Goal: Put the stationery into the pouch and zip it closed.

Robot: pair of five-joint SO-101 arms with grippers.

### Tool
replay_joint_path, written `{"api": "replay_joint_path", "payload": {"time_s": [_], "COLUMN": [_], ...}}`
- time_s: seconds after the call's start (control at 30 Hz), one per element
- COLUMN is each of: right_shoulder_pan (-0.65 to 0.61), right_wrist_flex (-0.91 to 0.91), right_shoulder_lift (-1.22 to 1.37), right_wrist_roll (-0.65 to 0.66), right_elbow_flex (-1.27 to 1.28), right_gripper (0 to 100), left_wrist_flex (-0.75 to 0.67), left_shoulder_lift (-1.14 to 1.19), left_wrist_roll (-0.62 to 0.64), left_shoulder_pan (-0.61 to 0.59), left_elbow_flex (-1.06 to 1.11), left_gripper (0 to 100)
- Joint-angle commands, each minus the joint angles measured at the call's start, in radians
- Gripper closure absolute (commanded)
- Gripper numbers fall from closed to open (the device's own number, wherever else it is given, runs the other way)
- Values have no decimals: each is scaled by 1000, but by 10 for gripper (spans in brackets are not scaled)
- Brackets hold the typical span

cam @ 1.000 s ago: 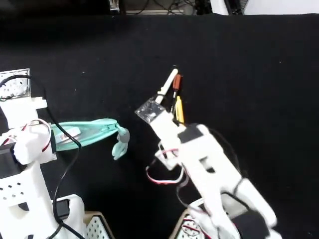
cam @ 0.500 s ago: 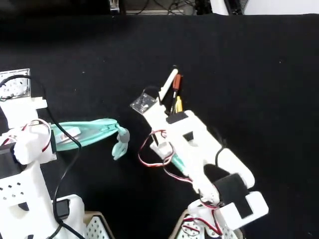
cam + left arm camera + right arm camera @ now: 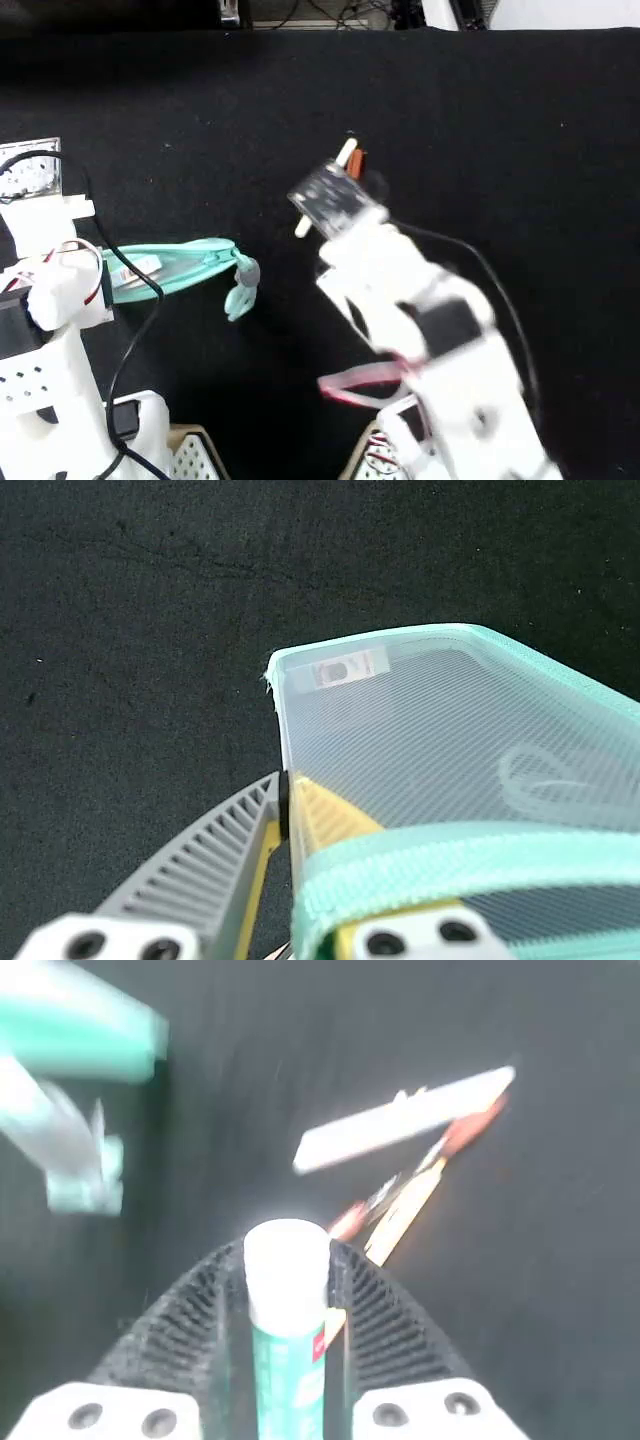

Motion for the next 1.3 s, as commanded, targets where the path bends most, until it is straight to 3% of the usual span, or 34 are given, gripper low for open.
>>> {"api": "replay_joint_path", "payload": {"time_s": [0.0, 0.23, 0.4, 0.63, 0.9, 1.27], "right_shoulder_pan": [-28, -338, -563, -605, -608, -609], "right_wrist_flex": [-106, -387, -715, -1240, -1336, -1252], "right_shoulder_lift": [-213, -305, -303, -263, -47, 148], "right_wrist_roll": [-64, -132, -127, -132, -133, -135], "right_elbow_flex": [-36, -33, 117, 407, 337, 303], "right_gripper": [985, 985, 985, 986, 986, 982], "left_wrist_flex": [9, 8, 12, 12, 12, 14], "left_shoulder_lift": [9, 9, 9, 9, 9, 9], "left_wrist_roll": [-5, -3, -3, -3, -3, -3], "left_shoulder_pan": [21, 21, 21, 21, 21, 15], "left_elbow_flex": [-27, -24, -22, -22, -24, -24], "left_gripper": [970, 970, 970, 970, 970, 970]}}
